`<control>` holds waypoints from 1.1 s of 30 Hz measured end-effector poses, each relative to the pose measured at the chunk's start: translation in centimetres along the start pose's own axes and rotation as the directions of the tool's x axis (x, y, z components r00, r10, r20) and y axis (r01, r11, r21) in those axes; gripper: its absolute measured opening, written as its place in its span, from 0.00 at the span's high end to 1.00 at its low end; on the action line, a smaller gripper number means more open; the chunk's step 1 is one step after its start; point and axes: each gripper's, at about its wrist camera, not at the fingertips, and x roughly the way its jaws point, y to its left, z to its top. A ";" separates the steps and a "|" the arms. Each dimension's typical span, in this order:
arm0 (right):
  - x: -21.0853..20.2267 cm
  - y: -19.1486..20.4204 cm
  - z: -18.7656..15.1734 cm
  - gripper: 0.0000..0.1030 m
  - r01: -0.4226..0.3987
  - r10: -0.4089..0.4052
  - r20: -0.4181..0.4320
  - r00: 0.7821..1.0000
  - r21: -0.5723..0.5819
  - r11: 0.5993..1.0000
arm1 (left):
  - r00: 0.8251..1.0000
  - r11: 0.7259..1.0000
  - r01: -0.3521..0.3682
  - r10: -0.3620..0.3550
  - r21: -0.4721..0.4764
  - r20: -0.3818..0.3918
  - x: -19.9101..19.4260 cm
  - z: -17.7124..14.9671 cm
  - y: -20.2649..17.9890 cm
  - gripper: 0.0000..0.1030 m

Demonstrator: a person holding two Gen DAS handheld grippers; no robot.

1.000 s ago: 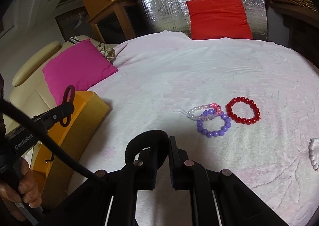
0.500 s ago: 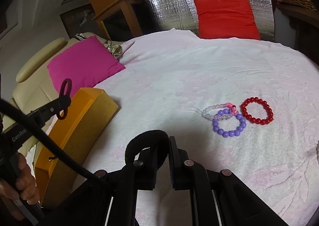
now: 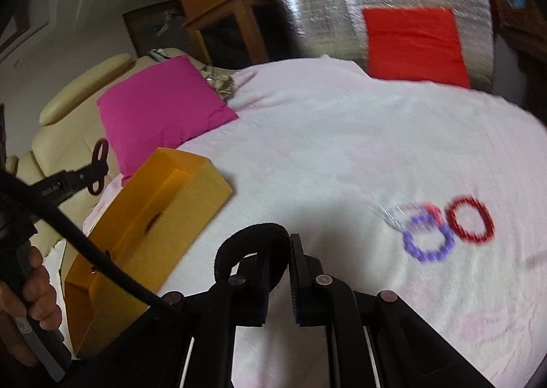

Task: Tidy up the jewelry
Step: 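Carry both hair ties over the orange box and open both tools, then move both open tools back over the remaining bracelets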

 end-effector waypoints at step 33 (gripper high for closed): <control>10.4 9.8 7.9 0.75 -0.120 0.125 -0.104 0.987 0.052 0.991 | 0.930 0.940 -0.308 0.264 -0.149 -0.256 5.5 -2.0 7.2 0.38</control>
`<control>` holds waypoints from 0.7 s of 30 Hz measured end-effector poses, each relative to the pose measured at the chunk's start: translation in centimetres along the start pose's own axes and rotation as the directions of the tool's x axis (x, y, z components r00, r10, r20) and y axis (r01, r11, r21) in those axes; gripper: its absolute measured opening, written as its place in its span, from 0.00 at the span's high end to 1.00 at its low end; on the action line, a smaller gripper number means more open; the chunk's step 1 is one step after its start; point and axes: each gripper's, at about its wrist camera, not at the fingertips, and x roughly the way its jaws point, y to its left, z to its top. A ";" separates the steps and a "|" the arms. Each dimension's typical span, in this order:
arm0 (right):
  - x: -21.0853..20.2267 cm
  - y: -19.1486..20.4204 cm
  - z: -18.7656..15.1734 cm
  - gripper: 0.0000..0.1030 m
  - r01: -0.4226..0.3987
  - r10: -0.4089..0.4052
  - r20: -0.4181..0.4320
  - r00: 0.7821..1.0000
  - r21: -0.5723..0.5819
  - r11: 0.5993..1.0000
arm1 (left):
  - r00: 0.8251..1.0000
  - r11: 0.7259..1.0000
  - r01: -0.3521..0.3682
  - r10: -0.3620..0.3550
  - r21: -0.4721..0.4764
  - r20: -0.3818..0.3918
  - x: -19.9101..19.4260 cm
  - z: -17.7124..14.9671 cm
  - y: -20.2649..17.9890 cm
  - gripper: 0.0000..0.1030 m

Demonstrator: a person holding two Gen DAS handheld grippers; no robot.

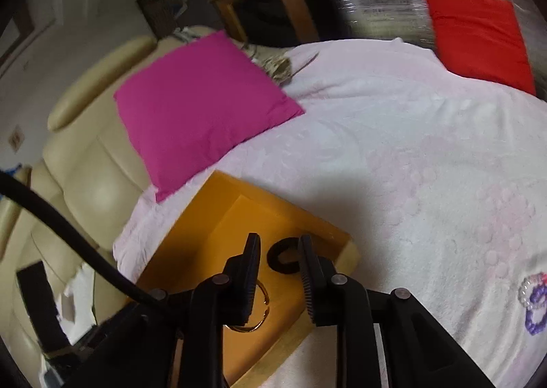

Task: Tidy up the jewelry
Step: 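Move both open tools back over the remaining bracelets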

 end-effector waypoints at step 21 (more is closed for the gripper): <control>-18.0 -18.6 -6.8 0.75 0.259 -0.287 0.110 0.952 0.217 0.941 | 0.930 0.936 -0.098 -0.034 0.338 0.366 -7.1 -4.1 -11.6 0.33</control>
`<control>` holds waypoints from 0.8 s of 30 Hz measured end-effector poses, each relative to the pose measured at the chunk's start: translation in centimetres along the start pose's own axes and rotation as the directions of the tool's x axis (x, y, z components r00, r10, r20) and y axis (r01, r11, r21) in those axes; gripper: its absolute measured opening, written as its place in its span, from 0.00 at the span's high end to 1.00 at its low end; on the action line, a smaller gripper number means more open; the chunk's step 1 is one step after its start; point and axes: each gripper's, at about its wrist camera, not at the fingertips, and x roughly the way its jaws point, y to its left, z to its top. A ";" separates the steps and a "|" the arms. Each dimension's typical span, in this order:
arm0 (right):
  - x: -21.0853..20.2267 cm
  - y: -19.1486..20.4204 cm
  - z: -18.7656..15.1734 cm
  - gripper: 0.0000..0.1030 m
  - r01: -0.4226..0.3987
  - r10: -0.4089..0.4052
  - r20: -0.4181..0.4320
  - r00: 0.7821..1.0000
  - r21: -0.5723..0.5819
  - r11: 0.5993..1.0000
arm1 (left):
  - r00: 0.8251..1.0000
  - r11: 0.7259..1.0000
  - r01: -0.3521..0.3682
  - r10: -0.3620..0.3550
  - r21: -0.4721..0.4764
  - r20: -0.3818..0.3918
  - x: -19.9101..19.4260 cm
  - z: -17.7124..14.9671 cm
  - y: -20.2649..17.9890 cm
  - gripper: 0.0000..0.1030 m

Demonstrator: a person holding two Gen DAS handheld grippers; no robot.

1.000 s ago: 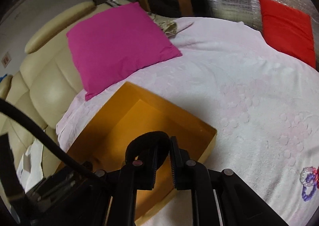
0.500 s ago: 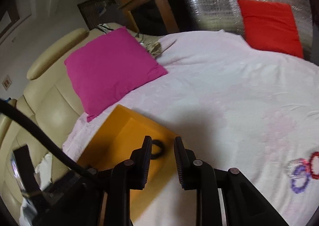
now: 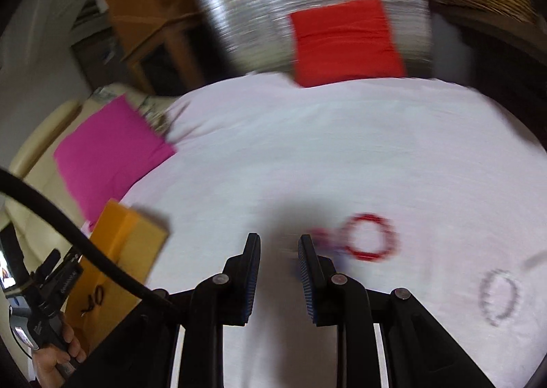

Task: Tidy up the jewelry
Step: 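Move both open tools back over the remaining bracelets, then grasp the clear-pink beaded bracelet with the left tool and lift it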

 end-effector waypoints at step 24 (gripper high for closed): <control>-6.9 -22.0 -2.5 0.75 0.115 -0.117 -0.023 0.993 0.456 0.882 | 0.910 0.866 0.415 -0.391 0.280 -0.140 -2.4 -2.8 -17.1 0.31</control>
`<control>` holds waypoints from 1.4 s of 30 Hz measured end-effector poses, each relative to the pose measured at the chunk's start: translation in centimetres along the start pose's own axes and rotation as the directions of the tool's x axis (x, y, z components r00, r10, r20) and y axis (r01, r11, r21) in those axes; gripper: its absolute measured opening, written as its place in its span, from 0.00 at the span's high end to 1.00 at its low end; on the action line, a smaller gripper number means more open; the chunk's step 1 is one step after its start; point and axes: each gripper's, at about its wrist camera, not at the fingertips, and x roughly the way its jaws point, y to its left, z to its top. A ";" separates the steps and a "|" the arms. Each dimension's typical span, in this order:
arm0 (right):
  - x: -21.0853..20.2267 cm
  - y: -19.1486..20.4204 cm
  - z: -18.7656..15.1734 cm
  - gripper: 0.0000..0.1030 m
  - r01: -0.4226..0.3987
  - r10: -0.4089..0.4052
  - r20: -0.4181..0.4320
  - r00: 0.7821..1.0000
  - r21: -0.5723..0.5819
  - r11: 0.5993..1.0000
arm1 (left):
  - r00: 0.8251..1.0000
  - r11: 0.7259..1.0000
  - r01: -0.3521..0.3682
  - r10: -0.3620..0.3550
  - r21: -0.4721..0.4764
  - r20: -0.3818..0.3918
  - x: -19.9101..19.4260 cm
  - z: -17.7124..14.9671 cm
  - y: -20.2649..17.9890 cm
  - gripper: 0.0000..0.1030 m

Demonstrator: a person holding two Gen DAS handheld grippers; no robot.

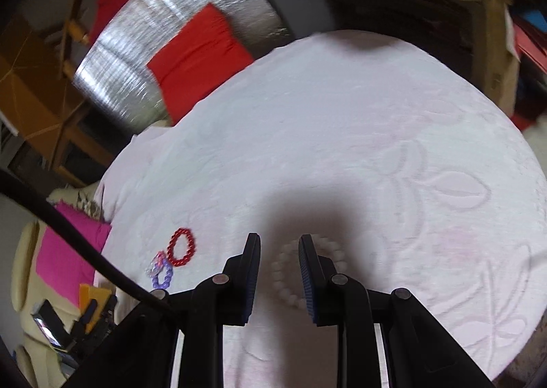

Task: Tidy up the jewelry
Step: 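Grasp the clear-pink beaded bracelet with the left tool and lift it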

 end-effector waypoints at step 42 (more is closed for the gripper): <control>5.8 5.9 -3.1 0.90 -0.006 -0.026 -0.183 0.983 -0.171 0.985 | 0.920 0.932 0.358 -0.362 -0.054 -0.149 5.1 1.4 0.8 0.87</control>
